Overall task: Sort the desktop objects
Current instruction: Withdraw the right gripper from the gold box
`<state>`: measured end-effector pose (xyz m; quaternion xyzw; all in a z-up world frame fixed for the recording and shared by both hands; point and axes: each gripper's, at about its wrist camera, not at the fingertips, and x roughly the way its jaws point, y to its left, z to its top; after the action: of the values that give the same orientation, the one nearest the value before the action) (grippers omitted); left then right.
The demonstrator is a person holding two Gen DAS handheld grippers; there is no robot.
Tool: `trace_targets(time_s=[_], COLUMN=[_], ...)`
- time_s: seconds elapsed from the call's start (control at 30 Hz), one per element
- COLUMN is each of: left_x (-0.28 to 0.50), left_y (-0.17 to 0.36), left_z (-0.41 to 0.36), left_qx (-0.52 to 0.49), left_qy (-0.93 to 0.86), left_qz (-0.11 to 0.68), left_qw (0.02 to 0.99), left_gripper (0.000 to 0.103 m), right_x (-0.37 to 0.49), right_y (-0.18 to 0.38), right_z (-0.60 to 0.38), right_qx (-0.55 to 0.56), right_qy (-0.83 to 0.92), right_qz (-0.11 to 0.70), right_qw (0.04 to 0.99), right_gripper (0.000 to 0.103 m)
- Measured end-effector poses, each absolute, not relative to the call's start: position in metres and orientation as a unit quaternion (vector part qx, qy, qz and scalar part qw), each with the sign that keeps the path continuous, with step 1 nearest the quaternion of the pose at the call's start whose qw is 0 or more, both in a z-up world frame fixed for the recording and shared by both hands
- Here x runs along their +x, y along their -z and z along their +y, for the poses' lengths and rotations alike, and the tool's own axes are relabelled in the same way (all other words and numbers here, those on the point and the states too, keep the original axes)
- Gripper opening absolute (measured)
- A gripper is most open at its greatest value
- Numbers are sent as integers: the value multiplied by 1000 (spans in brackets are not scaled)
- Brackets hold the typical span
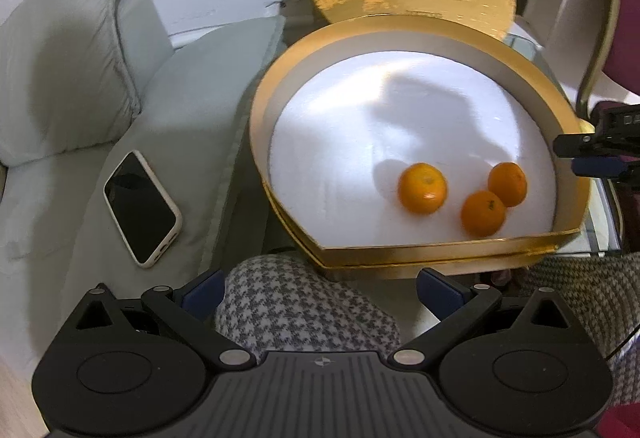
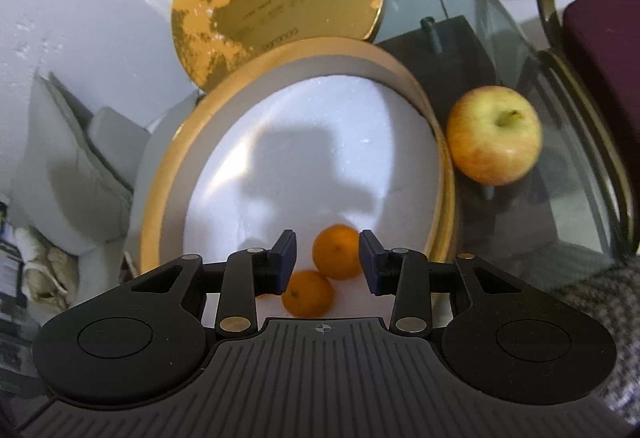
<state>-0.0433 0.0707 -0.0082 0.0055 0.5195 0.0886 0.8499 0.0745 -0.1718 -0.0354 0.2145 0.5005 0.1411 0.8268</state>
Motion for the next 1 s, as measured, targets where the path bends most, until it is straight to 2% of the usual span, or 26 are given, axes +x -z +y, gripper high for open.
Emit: trace_targets(time_s=[0.1,0.17,0.3,1.0], left_x=[-44,-45,-46,-58], left_y=[4,2,-1,-9], left_z=[60,54,40,10], left_qx=[20,27,42,85], left_qy=[-82,-78,-72,-66], left_qz=[516,514,514,511], left_qw=[852,853,853,853], left_gripper=[102,102,102,102], right_x=[58,47,24,-12], right_y=[23,16,4,22], right_z=[-180,-182,-191,-217], right_qx=[205,190,177,200], right_qy=[-149,-153,-163,-158], right_qz=[502,504,496,517], right_qw=[827,829,834,817], right_gripper=[61,76,87,89])
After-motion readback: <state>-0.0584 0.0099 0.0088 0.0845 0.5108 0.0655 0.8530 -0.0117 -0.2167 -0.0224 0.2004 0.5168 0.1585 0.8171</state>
